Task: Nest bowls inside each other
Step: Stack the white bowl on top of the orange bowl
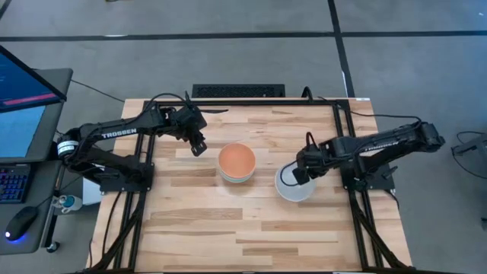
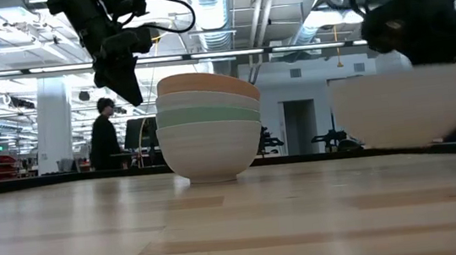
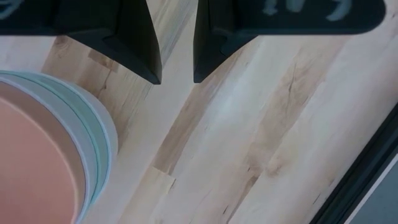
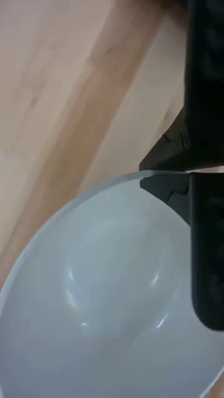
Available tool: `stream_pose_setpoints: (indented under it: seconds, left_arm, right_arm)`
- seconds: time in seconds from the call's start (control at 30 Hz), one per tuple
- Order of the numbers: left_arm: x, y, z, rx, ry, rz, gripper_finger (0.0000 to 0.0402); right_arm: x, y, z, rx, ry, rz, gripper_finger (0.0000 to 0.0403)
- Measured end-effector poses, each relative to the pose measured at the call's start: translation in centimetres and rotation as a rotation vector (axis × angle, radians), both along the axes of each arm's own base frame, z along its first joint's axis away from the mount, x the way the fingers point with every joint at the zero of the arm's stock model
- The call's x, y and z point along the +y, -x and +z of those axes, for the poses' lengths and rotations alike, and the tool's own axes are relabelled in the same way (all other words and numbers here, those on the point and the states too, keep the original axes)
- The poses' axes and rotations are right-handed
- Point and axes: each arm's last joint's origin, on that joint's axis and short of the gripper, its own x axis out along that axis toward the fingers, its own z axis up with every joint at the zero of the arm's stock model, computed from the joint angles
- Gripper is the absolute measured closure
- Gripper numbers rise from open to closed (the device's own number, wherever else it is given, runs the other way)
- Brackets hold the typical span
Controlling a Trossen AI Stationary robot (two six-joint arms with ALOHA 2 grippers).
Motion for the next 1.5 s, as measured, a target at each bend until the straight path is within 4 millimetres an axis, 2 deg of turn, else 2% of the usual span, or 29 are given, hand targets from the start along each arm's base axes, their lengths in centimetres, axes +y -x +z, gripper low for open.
stream_pose_setpoints:
  seconds: [0.17, 0.27, 0.5, 0.63, 0.83, 1.07, 1.3, 1.5]
  left_arm:
    - [0.0, 0.0, 0.0, 0.003, -0.006, 0.007, 0.0319]
    - [0.1, 0.0, 0.0, 0.008, -0.018, 0.017, 0.0319]
    - [0.1, 0.1, 0.0, 0.012, -0.025, 0.015, 0.0319]
    - [0.1, 0.1, 0.0, 0.013, -0.025, 0.014, 0.0319]
    - [0.1, 0.1, 0.0, 0.020, -0.031, 0.000, 0.0319]
    - [0.4, 0.3, -0.1, 0.038, -0.048, 0.003, 0.0319]
    - [0.8, 0.8, 0.2, 0.040, -0.066, -0.020, 0.0319]
    - [0.9, 1.7, 1.2, 0.007, -0.098, -0.018, 0.0319]
  right_arm:
    - [-1.1, -1.7, 3.0, -0.109, 0.035, 0.023, 0.0392]
    - [-1.4, -3.1, 4.3, -0.117, 0.056, 0.058, 0.0388]
    - [-1.9, -7.7, 6.7, -0.101, 0.104, 0.190, 0.0388]
    - [-3.1, -9.3, 8.0, -0.024, 0.164, 0.227, 0.0378]
    - [-5.3, -11.3, 10.5, -0.127, 0.209, 0.270, 0.0389]
    - [-7.0, -14.8, 11.1, -0.159, 0.220, 0.324, 0.0377]
    - [-6.7, -18.3, 11.1, -0.203, 0.190, 0.400, 0.0384]
    - [-6.4, -19.9, 10.6, -0.206, 0.165, 0.420, 0.0377]
